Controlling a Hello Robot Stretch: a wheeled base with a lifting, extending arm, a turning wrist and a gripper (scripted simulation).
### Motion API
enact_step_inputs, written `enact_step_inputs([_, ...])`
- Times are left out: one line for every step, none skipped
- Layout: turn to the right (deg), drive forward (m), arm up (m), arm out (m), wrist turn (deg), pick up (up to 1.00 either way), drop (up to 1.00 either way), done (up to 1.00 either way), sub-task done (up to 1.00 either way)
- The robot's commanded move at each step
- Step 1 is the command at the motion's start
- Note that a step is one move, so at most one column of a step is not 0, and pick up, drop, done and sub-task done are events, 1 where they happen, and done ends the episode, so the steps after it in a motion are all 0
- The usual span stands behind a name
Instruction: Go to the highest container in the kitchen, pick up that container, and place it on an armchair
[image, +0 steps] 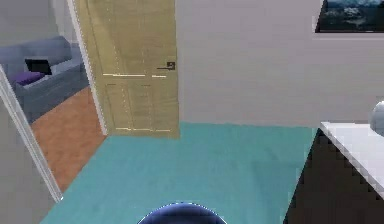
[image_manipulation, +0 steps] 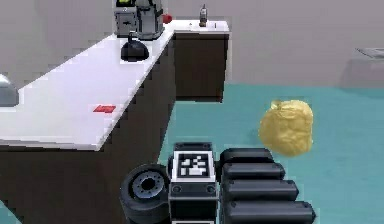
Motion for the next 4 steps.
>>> enact_step_inputs([0.0, 0.2, 0.0, 0.0, 0.0, 0.0, 0.0, 0.0, 0.0])
enact_step_inputs([-24.0, 0.0, 0.0, 0.0, 0.0, 0.0, 0.0, 0.0, 0.0])
enact_step_inputs([0.0, 1.0, 0.0, 0.0, 0.0, 0.0, 0.0, 0.0, 0.0])
enact_step_inputs([-3.0, 0.0, 0.0, 0.0, 0.0, 0.0, 0.0, 0.0, 0.0])
